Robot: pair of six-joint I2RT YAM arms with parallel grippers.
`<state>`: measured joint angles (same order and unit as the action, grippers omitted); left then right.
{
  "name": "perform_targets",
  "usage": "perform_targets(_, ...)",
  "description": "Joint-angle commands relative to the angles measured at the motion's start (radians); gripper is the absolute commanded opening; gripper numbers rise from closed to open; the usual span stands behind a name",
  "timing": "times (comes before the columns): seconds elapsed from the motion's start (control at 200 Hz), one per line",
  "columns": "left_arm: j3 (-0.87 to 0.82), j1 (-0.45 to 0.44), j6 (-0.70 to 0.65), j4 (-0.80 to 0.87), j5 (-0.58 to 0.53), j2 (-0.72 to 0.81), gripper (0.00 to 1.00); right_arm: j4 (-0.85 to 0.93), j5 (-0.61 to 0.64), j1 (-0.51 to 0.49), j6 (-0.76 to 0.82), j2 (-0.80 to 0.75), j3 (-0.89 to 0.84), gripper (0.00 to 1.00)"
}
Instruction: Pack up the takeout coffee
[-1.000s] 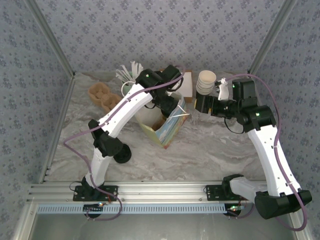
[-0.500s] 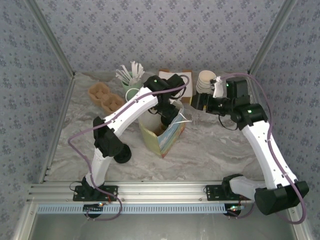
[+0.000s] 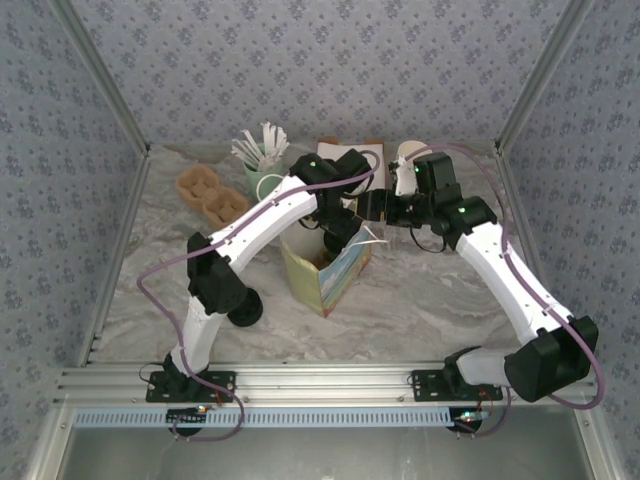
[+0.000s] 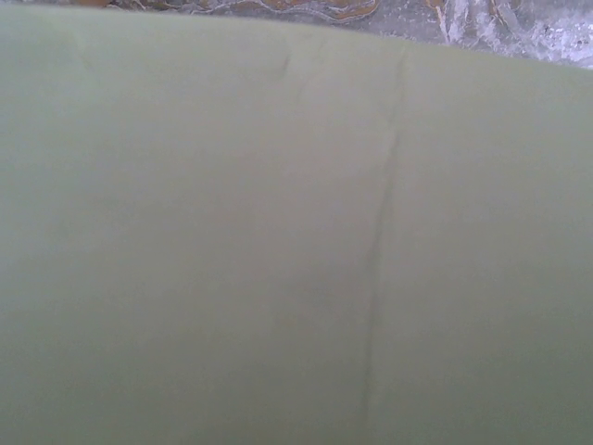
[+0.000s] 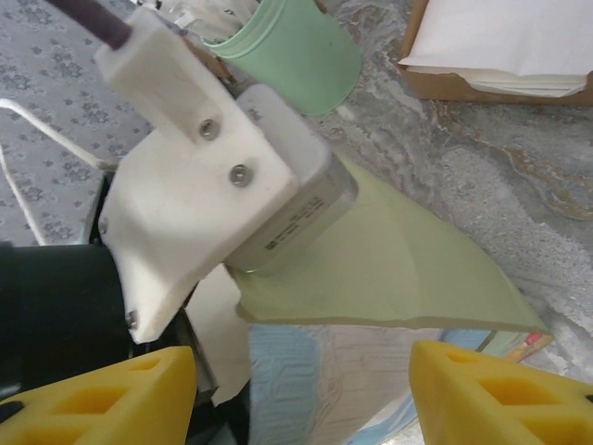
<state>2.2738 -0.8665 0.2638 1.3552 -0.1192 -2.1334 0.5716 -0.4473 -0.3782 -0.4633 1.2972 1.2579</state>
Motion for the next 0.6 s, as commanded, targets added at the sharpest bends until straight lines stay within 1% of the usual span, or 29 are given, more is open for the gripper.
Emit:
perform_targets(0.0, -0.015, -0.012, 0.022, -0.007, 0.018, 0.068, 0.89, -0.012, 0.057, -0.003, -0.001, 0.005, -0.028, 0.63)
perform_targets(0.285, -0.08, -0.013, 0.032, -0.026, 0.016, 0.163, 0.9, 0.011, 0.126, 0.006, -0.01, 0.002, -0.046, 0.59)
perform_targets(0.41, -0.107, -0.014, 0.038, -0.043, 0.023, 0.22, 0.9, 0.011, 0.125, 0.009, -0.006, 0.002, -0.04, 0.59)
perform_targets(0.595, -0.136, -0.014, 0.04, -0.079, -0.011, 0.316, 0.9, 0.018, 0.108, 0.012, 0.016, 0.004, -0.011, 0.61)
